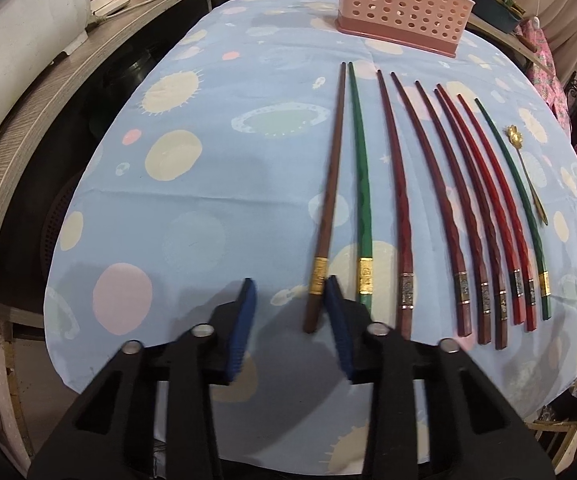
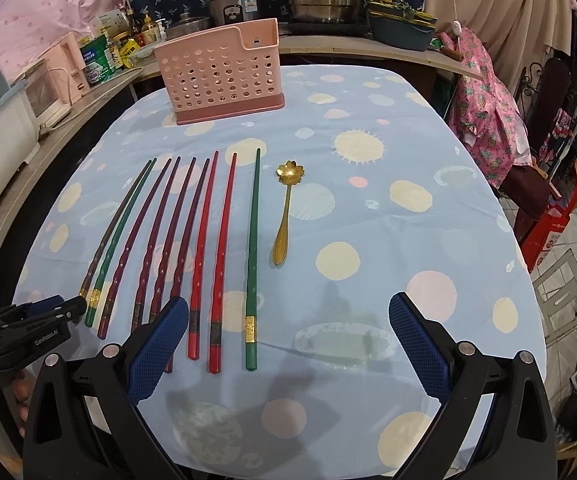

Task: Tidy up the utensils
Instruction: 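Grasp the brown chopstick with the left tool while the right tool grasps the gold spoon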

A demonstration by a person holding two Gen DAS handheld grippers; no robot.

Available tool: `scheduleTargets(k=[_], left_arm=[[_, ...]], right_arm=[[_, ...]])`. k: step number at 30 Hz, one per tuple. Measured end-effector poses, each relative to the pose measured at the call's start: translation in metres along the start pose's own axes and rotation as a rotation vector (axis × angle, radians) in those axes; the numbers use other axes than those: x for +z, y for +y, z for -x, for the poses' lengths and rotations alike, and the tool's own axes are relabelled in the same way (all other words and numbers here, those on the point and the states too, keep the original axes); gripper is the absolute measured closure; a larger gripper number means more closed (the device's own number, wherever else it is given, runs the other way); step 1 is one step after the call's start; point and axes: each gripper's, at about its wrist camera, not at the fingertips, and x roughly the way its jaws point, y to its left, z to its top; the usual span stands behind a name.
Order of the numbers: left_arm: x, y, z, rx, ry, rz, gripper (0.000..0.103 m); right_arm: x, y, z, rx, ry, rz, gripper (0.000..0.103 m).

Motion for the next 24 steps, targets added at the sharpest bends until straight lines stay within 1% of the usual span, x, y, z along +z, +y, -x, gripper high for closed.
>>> scheduleTargets(k=[2,5,7,12,14,16,17,21,24], left_arm=[[0.001,-0.001,0.000,-0.011,0.003,0.003,0.092],[0.004,0.000,-0.001,-0.036,0.011,0.015,0.093],[0.004,0.000,-0.001,-0.040,0.012,0.016,0.094],[0.005,-0.001,-0.002,-0.040,0.015,0.013,0.095],[0.005,-0.001,-0.002,-0.038,0.016,0.012,0.095],[0.005,-0.002,-0.002,-0.038,0.016,0.012,0.095],[0.005,-0.002,-0.002,-0.038,0.016,0.012,0.095],[0.004,-0.002,-0.002,-0.036,0.012,0.009,0.095],[0.004,-0.002,-0.002,-0.036,0.011,0.009,0.095]], right_arm=[[0.004,-0.002,-0.007,-0.001,0.001,-0.007,0.011],[0.012,-0.006,-0.019,-0.001,-0.001,-0.013,0.018],[0.017,-0.008,-0.029,0.013,0.011,-0.021,0.030],[0.026,-0.009,-0.052,0.043,0.035,-0.039,0.048],[0.027,-0.008,-0.060,0.049,0.044,-0.040,0.052],[0.029,-0.006,-0.067,0.052,0.055,-0.039,0.059],[0.029,-0.005,-0.070,0.055,0.059,-0.038,0.061],[0.026,-0.004,-0.078,0.053,0.072,-0.038,0.073],[0.024,-0.003,-0.078,0.045,0.062,-0.026,0.077]])
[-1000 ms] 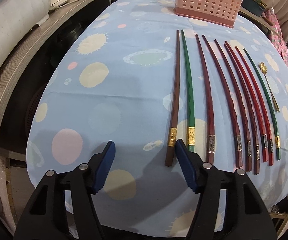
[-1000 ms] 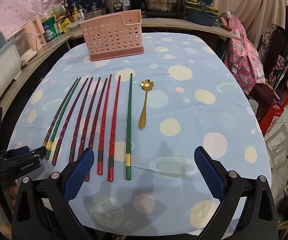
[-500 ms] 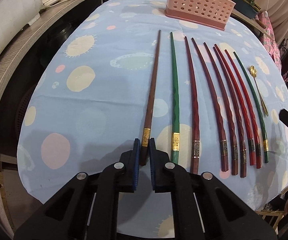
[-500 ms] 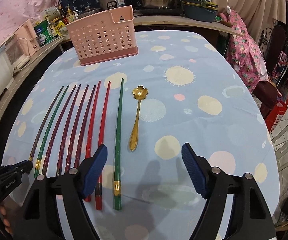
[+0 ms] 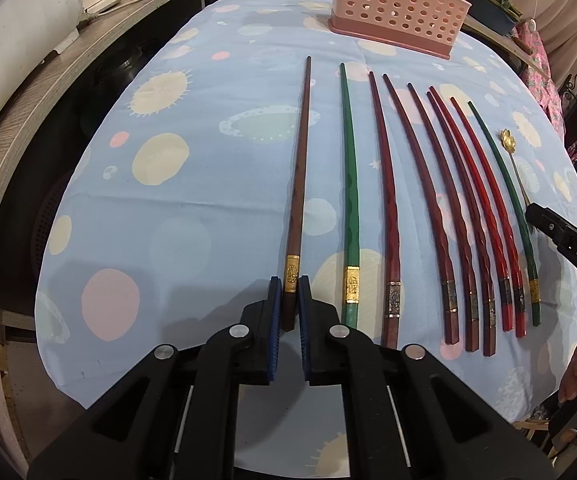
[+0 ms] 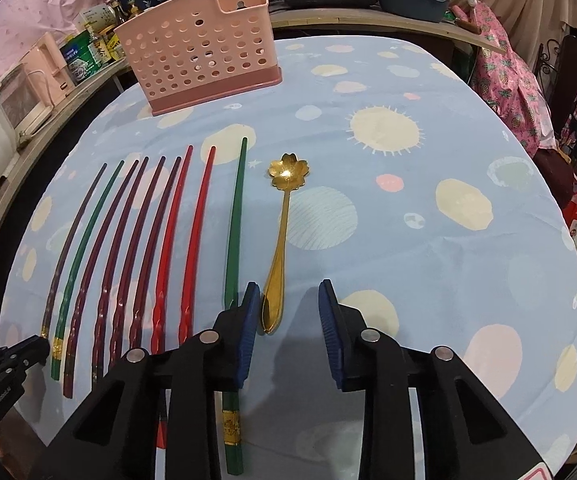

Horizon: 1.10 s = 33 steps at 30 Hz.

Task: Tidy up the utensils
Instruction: 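Grasp the brown chopstick with the left tool while the right tool grasps the gold spoon, then lower the brown chopstick and gold spoon into the pink basket, opening both tools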

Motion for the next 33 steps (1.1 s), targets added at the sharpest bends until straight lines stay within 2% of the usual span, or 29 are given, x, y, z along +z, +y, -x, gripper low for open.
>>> scheduleTargets(k=[7,14,23,28,29,30,33], left_arm=[[0.000,0.000,0.000,-0.004,-0.004,0.002,0.095],[0.001,0.003,0.009,-0.023,-0.021,0.017,0.095],[0.018,0.013,0.055,-0.051,-0.143,0.050,0.095],[0.045,0.014,0.082,-0.073,-0.225,0.061,0.096],[0.051,0.014,0.088,-0.075,-0.243,0.062,0.096],[0.057,0.014,0.093,-0.075,-0.262,0.062,0.096],[0.076,0.017,0.110,-0.081,-0.317,0.065,0.096]], right_arm=[[-0.003,-0.002,0.001,-0.016,-0.010,0.016,0.092],[0.001,-0.001,0.022,-0.010,-0.048,0.019,0.092],[0.024,-0.005,0.074,-0.007,-0.169,0.012,0.092],[0.041,-0.008,0.088,-0.011,-0.213,0.005,0.094],[0.043,-0.009,0.089,-0.009,-0.218,0.003,0.095],[0.047,-0.010,0.090,-0.007,-0.221,0.000,0.101],[0.058,-0.014,0.093,0.014,-0.232,-0.014,0.101]])
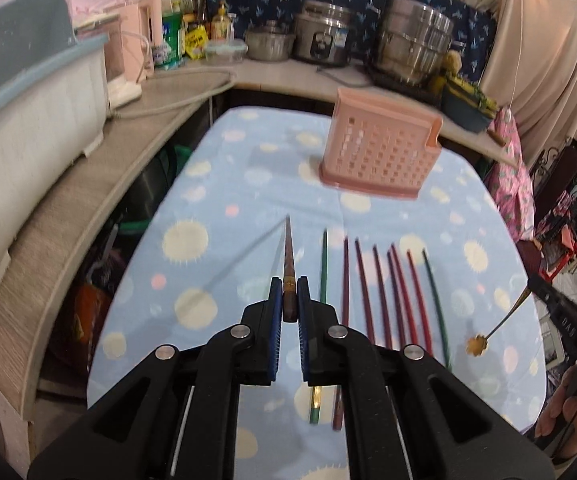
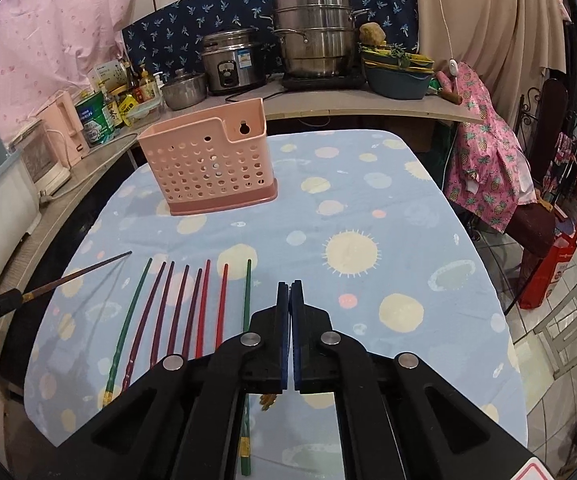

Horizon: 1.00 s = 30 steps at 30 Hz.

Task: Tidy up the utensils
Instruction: 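Lower the brown chopstick and gold spoon into the pink basket, opening both tools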

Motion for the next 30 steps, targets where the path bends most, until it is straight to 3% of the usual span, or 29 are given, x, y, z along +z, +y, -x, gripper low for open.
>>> scheduleTargets(k=[7,14,22,30], left_arm=[[0.061,-0.007,0.014,-0.026,-0.108,-0.007,0.096],[0.139,-0.028,0.029,-0.041,-0.248,-0.014,0.096],[0.220,-0.054,0.042,-0.067,-0.429,0.017,0.096],[0.265,-0.070,-0.002,-0.079,-0.450,0.035,0.096]], right_arm=[[0.039,0.001,0.005,0.044,-0.062,-0.014,0.101],[0.109,0.006,0.004,0.111,-0.176,-0.047,0.101],[0.183,0.020,-0.033,0.138,-0.248,-0.060,0.101],[0.220,0.030,-0.085,0.124,-0.217,-0.046,0.101]])
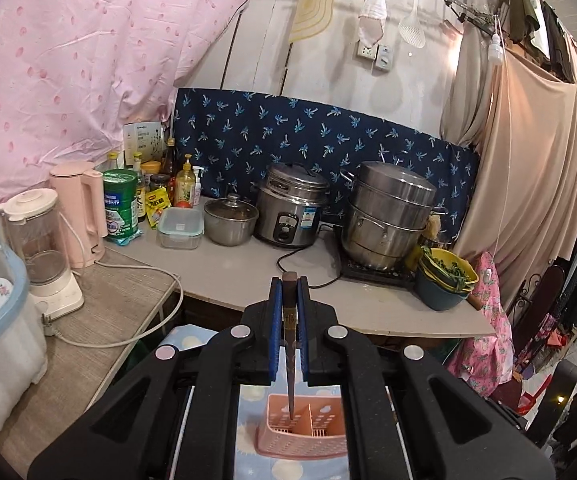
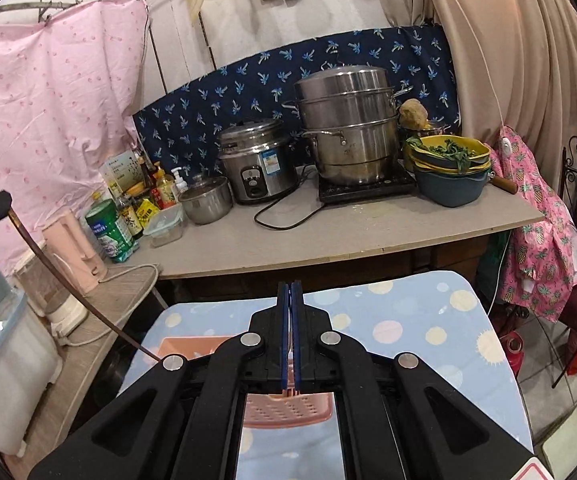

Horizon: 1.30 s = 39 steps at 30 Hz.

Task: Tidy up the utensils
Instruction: 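Lower the brown chopstick and gold spoon into the pink basket, opening both tools, then move both open tools back down to the remaining chopsticks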

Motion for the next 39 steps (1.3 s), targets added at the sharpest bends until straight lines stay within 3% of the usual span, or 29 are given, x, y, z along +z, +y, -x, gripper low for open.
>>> scheduleTargets(k=[9,13,17,26,32,39], left_arm=[[-0.033,0.002,-0.055,0.007,0.105,-0.011,0.096],[-0.046,0.002,-0.066,0.007,0.138,-0.032,0.096],[-0.053,0.002,-0.070,0.024,0.152,-0.044,0.084],[-0.069,0.002,-0.034,0.041,0.166,-0.071,0.054],[-0.101,0.007,0.007,0.041,0.214,-0.102,0.047],[-0.171,0.018,0.049,0.055,0.323,-0.135,0.047]], right_arm=[[-0.025,-0.001,-0.052,-0.016,0.099,0.022,0.101],[-0.034,-0.002,-0.062,-0.026,0.113,0.021,0.094],[-0.035,-0.003,-0.057,-0.032,0.104,0.016,0.085],[-0.040,-0.002,0.004,-0.029,0.048,0.033,0.072],[-0.075,0.001,0.058,-0.027,0.057,0.058,0.067],[-0.145,0.001,0.108,-0.036,0.137,0.078,0.067]])
